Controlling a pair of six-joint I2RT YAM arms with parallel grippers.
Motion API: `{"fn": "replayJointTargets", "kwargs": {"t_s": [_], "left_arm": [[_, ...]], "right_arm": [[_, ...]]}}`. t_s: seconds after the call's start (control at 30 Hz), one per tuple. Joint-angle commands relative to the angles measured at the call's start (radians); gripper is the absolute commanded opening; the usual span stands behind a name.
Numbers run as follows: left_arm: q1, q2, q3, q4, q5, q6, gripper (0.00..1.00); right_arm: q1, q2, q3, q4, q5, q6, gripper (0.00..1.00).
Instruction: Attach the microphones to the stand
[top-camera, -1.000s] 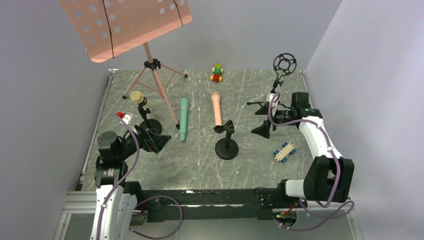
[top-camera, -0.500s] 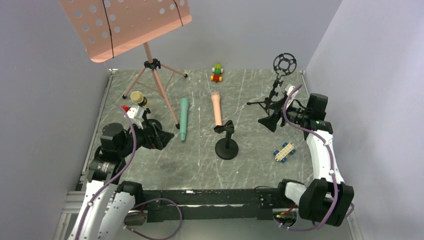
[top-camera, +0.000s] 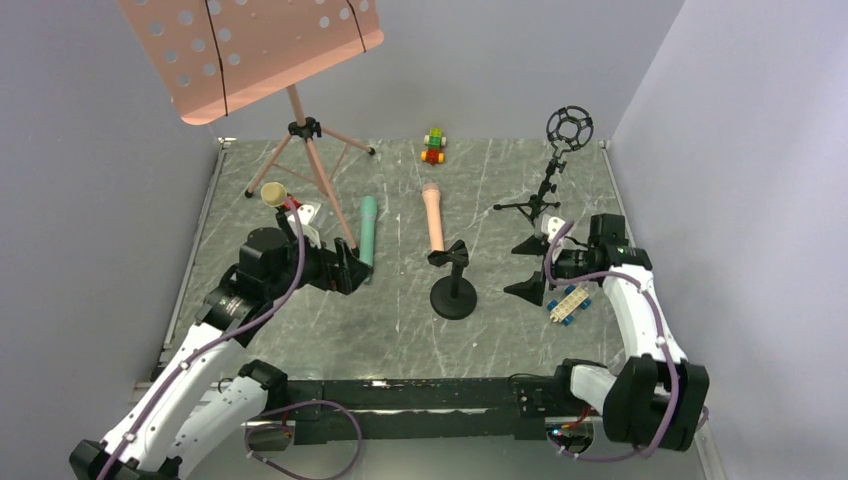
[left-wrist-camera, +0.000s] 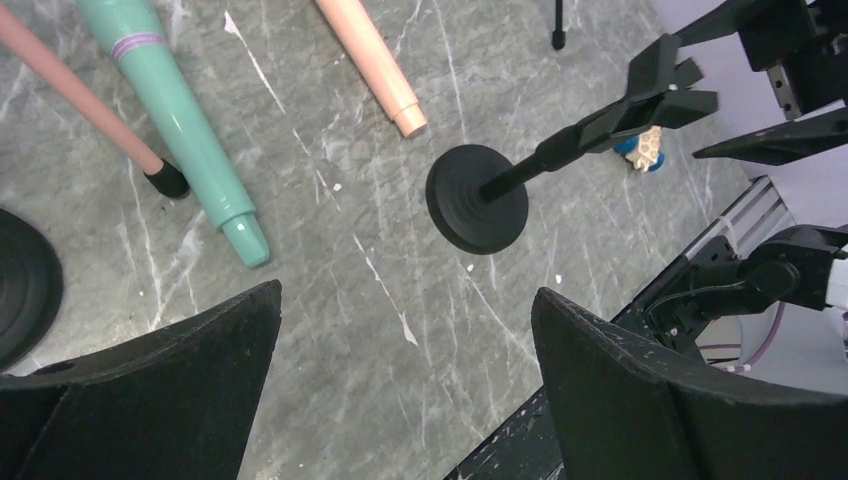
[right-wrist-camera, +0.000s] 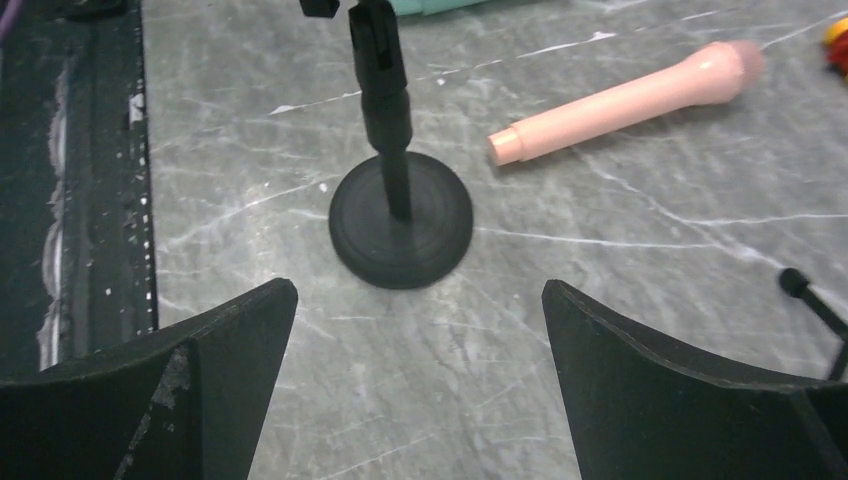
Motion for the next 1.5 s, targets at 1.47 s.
{"fn": "replayJointTargets", "kwargs": {"t_s": [1.47], "left_arm": [[-0.025, -0.038, -0.127, 0.14, 0.009, 0.163, 0.99]], "right_arm": [[0.212, 0.115, 0.104, -0.067, 0.065, -0.158, 1.0]]}}
